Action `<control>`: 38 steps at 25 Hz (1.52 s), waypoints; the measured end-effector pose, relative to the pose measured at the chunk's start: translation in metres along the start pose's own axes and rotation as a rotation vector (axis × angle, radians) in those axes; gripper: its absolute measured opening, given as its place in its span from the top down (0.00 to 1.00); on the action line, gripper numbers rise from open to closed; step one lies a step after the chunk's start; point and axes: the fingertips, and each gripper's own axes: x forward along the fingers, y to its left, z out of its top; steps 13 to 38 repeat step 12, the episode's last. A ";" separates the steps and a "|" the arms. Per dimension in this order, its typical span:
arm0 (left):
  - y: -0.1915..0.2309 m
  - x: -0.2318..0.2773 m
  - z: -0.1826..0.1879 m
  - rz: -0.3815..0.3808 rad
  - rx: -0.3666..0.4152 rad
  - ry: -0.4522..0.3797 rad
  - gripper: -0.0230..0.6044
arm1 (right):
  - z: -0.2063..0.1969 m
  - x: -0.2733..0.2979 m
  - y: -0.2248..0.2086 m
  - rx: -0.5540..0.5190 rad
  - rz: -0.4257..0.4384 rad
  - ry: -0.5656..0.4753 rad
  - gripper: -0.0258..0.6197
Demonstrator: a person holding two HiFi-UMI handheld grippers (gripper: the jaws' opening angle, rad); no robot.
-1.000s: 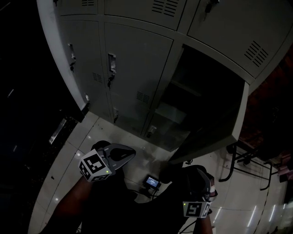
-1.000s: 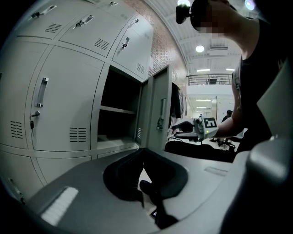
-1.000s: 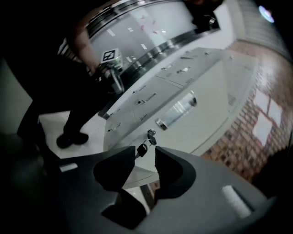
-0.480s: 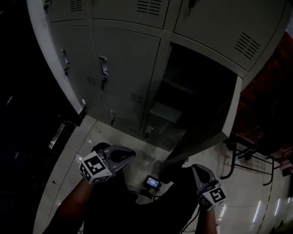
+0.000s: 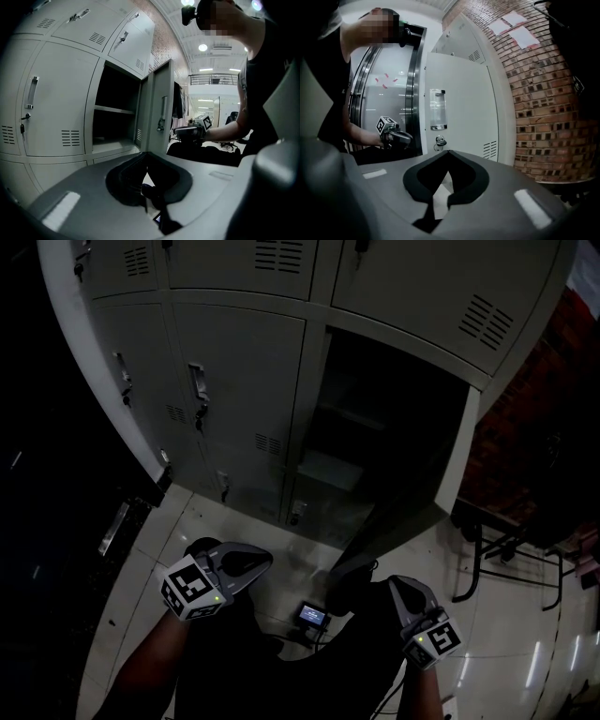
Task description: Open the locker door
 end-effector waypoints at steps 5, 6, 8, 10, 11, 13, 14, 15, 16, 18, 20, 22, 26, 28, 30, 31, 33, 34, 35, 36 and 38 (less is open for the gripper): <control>0.001 -0.001 0.001 0.001 -0.002 -0.002 0.95 | 0.001 0.002 0.002 0.003 0.004 0.002 0.96; 0.001 -0.001 0.001 0.001 -0.002 -0.003 0.95 | 0.002 0.003 0.003 0.001 0.007 -0.001 0.96; 0.001 -0.002 0.001 0.002 -0.002 -0.003 0.95 | 0.002 0.004 0.005 -0.002 0.013 -0.006 0.96; 0.001 -0.002 0.000 0.003 -0.003 -0.001 0.95 | 0.003 0.005 0.006 -0.002 0.017 -0.008 0.96; 0.000 -0.001 0.000 0.003 -0.003 -0.001 0.95 | 0.003 0.005 0.007 -0.002 0.018 -0.008 0.96; 0.000 -0.001 0.000 0.002 -0.003 0.000 0.95 | 0.003 0.004 0.007 -0.002 0.019 -0.008 0.96; 0.000 -0.001 0.000 0.002 -0.003 0.000 0.95 | 0.003 0.004 0.007 -0.002 0.019 -0.008 0.96; 0.000 -0.001 0.000 0.002 -0.003 0.000 0.95 | 0.003 0.004 0.007 -0.002 0.019 -0.008 0.96; 0.000 -0.001 0.000 0.002 -0.003 0.000 0.95 | 0.003 0.004 0.007 -0.002 0.019 -0.008 0.96; 0.000 -0.001 0.000 0.002 -0.003 0.000 0.95 | 0.003 0.004 0.007 -0.002 0.019 -0.008 0.96; 0.000 -0.001 0.000 0.002 -0.003 0.000 0.95 | 0.003 0.004 0.007 -0.002 0.019 -0.008 0.96; 0.000 -0.001 0.000 0.002 -0.003 0.000 0.95 | 0.003 0.004 0.007 -0.002 0.019 -0.008 0.96; 0.000 -0.001 0.000 0.002 -0.003 0.000 0.95 | 0.003 0.004 0.007 -0.002 0.019 -0.008 0.96; 0.000 -0.001 0.000 0.002 -0.003 0.000 0.95 | 0.003 0.004 0.007 -0.002 0.019 -0.008 0.96; 0.000 -0.001 0.000 0.002 -0.003 0.000 0.95 | 0.003 0.004 0.007 -0.002 0.019 -0.008 0.96; 0.000 -0.001 0.000 0.002 -0.003 0.000 0.95 | 0.003 0.004 0.007 -0.002 0.019 -0.008 0.96; 0.000 -0.001 0.000 0.002 -0.003 0.000 0.95 | 0.003 0.004 0.007 -0.002 0.019 -0.008 0.96; 0.000 -0.001 0.000 0.002 -0.003 0.000 0.95 | 0.003 0.004 0.007 -0.002 0.019 -0.008 0.96; 0.000 -0.001 0.000 0.002 -0.003 0.000 0.95 | 0.003 0.004 0.007 -0.002 0.019 -0.008 0.96; 0.000 -0.001 0.000 0.002 -0.003 0.000 0.95 | 0.003 0.004 0.007 -0.002 0.019 -0.008 0.96; 0.000 -0.001 0.000 0.002 -0.003 0.000 0.95 | 0.003 0.004 0.007 -0.002 0.019 -0.008 0.96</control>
